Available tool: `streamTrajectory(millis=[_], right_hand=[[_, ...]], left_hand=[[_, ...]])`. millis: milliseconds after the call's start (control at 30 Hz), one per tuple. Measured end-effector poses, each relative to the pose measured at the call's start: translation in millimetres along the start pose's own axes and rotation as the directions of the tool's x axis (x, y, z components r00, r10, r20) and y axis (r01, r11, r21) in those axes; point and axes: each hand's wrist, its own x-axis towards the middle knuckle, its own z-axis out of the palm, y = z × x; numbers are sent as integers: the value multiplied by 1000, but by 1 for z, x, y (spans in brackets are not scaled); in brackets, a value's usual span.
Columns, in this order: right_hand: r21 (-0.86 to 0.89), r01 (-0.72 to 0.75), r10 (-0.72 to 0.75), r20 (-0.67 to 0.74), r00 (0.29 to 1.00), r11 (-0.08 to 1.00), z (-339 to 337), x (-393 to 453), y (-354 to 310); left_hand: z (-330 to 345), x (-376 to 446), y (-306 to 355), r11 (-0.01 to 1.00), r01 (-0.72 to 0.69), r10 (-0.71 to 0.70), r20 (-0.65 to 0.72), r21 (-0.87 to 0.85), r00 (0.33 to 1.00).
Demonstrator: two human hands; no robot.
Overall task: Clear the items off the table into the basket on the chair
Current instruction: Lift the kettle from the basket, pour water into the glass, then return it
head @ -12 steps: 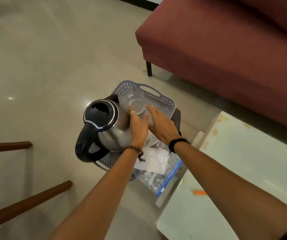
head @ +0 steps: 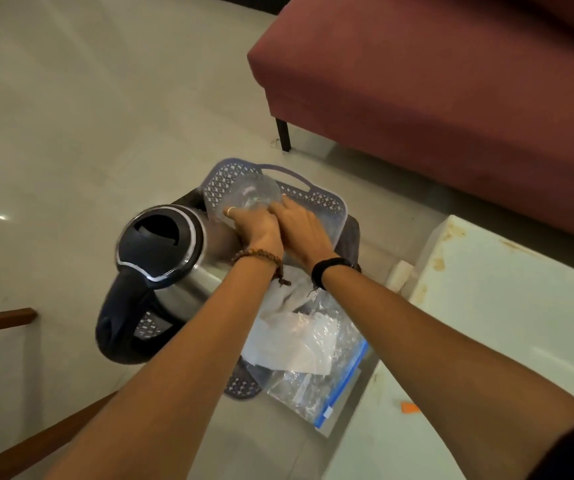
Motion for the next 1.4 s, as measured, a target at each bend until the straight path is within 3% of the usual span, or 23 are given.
streamTrajectory(millis=[167, 267, 367, 500, 633, 867, 1067, 1400], right_hand=[[266, -9, 94, -307, 947, 964, -17, -59, 4], [358, -1, 171, -442, 881, 934, -42, -112, 12], [466, 10, 241, -477, 845, 885, -63, -182, 28], [603, -51, 384, -438, 813, 796, -81, -297, 63], [581, -273, 509, -292, 810, 767, -88, -408, 101], [562, -479, 578, 3, 816, 674, -75, -529, 156], [523, -498, 554, 57, 830, 692, -52, -540, 184], [509, -468, 536, 15, 844, 723, -25, -522, 199]], left_hand=[[-14, -51, -8, 951, -304, 306, 37, -52, 951], [-22, -104, -14, 913, -381, 399, 126, -143, 908], [-21, -165, -33, 895, -406, 442, 235, -186, 866], [-19, -246, -93, 926, -368, 369, 430, -87, 824], [-24, -316, -166, 951, -288, 167, 605, 109, 779], [-22, -385, -270, 950, 14, -202, 582, 312, 788], [-11, -386, -303, 954, 52, -204, 511, 295, 835], [-3, -362, -315, 963, 2, -149, 526, 269, 838]])
